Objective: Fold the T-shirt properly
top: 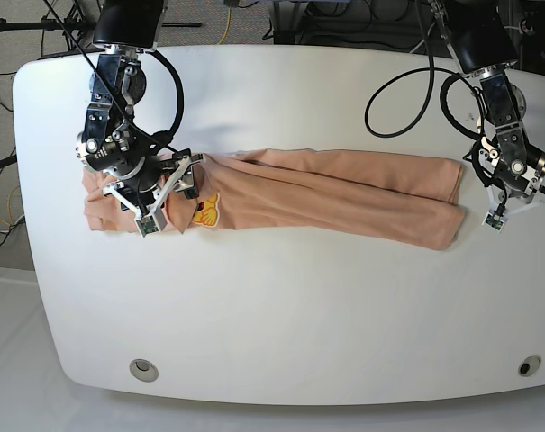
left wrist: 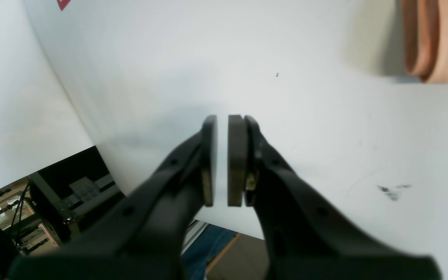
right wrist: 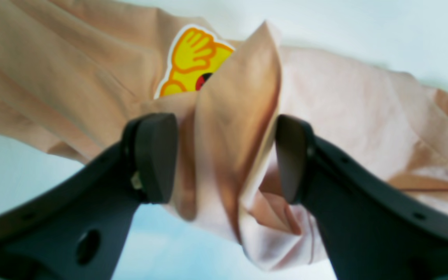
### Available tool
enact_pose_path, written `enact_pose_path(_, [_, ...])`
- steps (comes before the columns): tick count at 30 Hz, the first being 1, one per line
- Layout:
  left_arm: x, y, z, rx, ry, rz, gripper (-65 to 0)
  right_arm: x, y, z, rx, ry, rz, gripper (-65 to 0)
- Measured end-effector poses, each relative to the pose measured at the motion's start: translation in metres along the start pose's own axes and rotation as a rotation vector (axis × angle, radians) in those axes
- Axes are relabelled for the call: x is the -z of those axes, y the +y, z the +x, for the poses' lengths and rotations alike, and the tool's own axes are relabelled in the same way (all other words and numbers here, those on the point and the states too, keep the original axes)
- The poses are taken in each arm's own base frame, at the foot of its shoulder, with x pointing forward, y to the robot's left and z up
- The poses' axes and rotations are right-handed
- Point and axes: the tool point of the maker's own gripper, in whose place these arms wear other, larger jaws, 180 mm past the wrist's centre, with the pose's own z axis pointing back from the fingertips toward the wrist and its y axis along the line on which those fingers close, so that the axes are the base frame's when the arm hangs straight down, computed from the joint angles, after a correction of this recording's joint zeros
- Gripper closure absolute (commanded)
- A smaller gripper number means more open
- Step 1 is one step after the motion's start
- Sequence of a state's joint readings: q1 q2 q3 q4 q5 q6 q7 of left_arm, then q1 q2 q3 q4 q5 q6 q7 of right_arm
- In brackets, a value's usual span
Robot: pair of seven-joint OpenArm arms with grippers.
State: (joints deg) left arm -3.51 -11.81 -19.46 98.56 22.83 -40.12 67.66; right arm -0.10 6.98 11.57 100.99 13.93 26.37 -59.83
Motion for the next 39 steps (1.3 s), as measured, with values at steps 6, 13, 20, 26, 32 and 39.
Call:
enact_pose_path(6, [-0.006, 0.001, 0.007, -0.003, -0.043, 0.010, -8.0, -0.001, -0.001, 0.005, 0.003, -0.007, -0.010, -38.6])
enact_pose_path(13, [-0.005, 0.002, 0.006, -0.002, -0.036, 0.012, -7.9, -0.003, -0.001, 0.014, -0.010, -0.032, -0.012, -38.4])
enact_pose_path(20, [-0.004, 0.000, 0.005, 0.000, -0.032, 0.005, -8.3, -0.002, 0.004, 0.032, -0.018, -0.106, -0.004, -38.5])
enact_pose_path(26, [-0.003, 0.000, 0.005, -0.002, -0.034, 0.004, -7.9, 0.000, -0.005, 0.054, 0.012, -0.185, -0.023, -38.2])
enact_pose_path(32, [-0.003, -0.003, 0.007, -0.005, -0.045, -0.002, -8.9, 0.006, -0.013, 0.054, 0.036, -0.186, -0.031, -38.0])
enact_pose_path(39, [-0.003, -0.004, 0.013, -0.007, -0.082, -0.006, -24.6, 0.001, -0.008, 0.055, 0.016, -0.205, -0.028, -37.8])
